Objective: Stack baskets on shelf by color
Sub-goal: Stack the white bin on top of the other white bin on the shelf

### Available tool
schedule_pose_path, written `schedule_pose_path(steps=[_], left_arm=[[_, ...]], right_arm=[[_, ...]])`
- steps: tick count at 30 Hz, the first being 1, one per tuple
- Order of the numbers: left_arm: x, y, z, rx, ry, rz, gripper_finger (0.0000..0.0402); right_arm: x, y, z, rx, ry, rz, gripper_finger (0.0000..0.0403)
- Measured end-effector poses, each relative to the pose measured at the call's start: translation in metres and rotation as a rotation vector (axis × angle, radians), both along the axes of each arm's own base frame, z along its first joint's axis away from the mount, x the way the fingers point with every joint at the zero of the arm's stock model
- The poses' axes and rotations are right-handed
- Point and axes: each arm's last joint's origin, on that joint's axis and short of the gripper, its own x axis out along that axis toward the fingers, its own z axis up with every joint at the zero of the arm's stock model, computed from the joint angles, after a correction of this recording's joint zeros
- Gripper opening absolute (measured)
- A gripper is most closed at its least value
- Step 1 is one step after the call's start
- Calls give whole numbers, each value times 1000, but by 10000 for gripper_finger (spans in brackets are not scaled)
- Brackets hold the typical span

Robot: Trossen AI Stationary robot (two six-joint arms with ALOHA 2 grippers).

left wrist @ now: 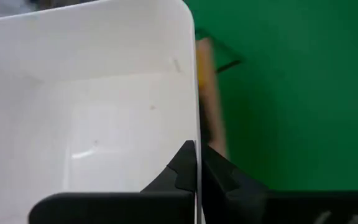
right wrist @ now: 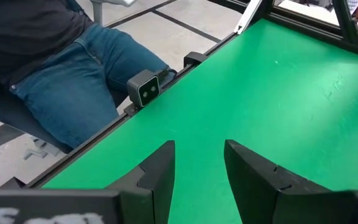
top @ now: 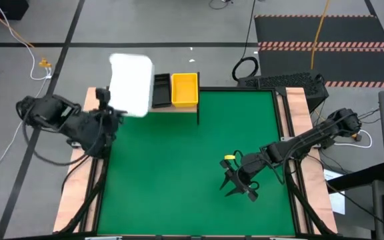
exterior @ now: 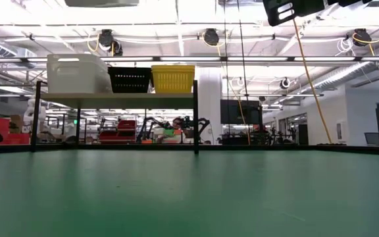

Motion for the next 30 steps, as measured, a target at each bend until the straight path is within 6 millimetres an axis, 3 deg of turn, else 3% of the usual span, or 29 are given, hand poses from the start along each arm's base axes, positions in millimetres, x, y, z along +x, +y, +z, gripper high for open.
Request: schedule_pose_path(steps=[8, 15, 25, 30], left_arm=[[-5, 31, 4, 79, 7, 186, 2], [-13, 48, 3, 51, 72, 220, 1], [-53, 62, -15, 28, 126, 241, 1], [-55, 64, -30, 22, 82, 226, 1]], right_arm=[[2, -5, 0, -21, -4, -60, 132], [2, -5, -1, -22, 2, -58, 132], [1, -5, -3, -33, 25, -57, 132], [2, -7, -2, -39, 5, -57, 132]])
